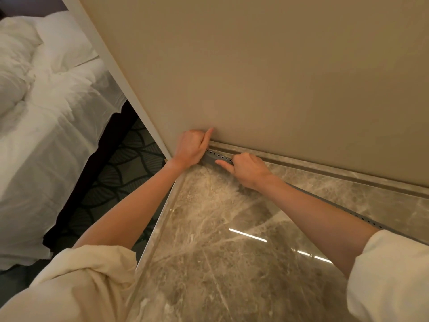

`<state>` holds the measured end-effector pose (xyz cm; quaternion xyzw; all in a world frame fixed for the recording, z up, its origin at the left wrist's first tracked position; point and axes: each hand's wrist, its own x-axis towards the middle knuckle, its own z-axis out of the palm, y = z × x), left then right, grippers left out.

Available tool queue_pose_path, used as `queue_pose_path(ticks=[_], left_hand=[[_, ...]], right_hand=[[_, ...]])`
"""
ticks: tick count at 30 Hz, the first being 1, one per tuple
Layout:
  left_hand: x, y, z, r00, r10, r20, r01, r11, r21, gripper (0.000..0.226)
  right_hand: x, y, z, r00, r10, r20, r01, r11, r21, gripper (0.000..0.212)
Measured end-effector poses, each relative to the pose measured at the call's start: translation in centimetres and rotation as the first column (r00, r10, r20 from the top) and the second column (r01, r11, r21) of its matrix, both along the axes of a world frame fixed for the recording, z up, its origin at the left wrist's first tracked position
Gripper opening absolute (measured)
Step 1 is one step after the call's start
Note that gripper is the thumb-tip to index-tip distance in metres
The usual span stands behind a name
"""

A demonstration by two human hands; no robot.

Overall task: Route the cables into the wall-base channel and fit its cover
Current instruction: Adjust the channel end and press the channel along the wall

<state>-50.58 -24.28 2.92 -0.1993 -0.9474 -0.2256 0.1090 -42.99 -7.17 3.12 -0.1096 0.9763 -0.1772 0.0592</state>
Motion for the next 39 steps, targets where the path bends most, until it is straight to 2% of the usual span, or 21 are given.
queue_pose_path(ticks=[5,7,9,10,12,17,21,29,39], left_hand=[[0.2,0.5,-0.1,0.998,0.031,0.058,-0.031,1.000,0.004,0.062],[0.1,1.1,-0.1,0.991,0.101,0.087,-0.102,0.995,0.003,0.065],[0.2,1.4,-0.3,0.984,0.146,0.101,-0.152,0.987,0.044,0.064],[0.2,1.5,-0.3,0.982,0.156,0.104,-0.163,0.984,0.066,0.062],[0.2,1.5,-0.4,0.981,0.163,0.103,-0.172,0.981,0.090,0.059],[0.6,1.5,-0.6,0.976,0.193,0.100,-0.204,0.972,0.114,0.054],[0.9,1.6,-0.8,0.969,0.235,0.072,-0.240,0.969,0.067,0.052],[1.1,2.1,-0.5,0.964,0.262,0.040,-0.263,0.965,0.014,0.049],[1.1,2.0,0.0,0.979,0.198,0.041,-0.197,0.980,-0.030,0.046]], right_hand=[[-0.3,0.6,0.4,0.994,-0.004,0.113,0.017,0.993,-0.113,0.063],[-0.1,0.6,0.4,0.998,-0.006,0.067,0.010,0.998,-0.069,0.065],[0.3,0.2,0.3,0.997,-0.032,-0.066,0.036,0.997,0.063,0.067],[0.6,-0.3,0.3,0.987,-0.070,-0.144,0.088,0.989,0.119,0.066],[0.6,-1.7,0.5,0.955,-0.199,-0.220,0.231,0.965,0.128,0.062],[-0.7,-5.9,0.8,0.870,-0.479,-0.122,0.476,0.878,-0.048,0.056],[-1.1,-6.8,0.4,0.772,-0.629,-0.094,0.620,0.777,-0.108,0.059],[-1.6,-6.9,0.0,0.687,-0.719,-0.103,0.692,0.691,-0.209,0.055],[-2.0,-6.6,0.0,0.747,-0.662,-0.066,0.641,0.743,-0.192,0.047]])
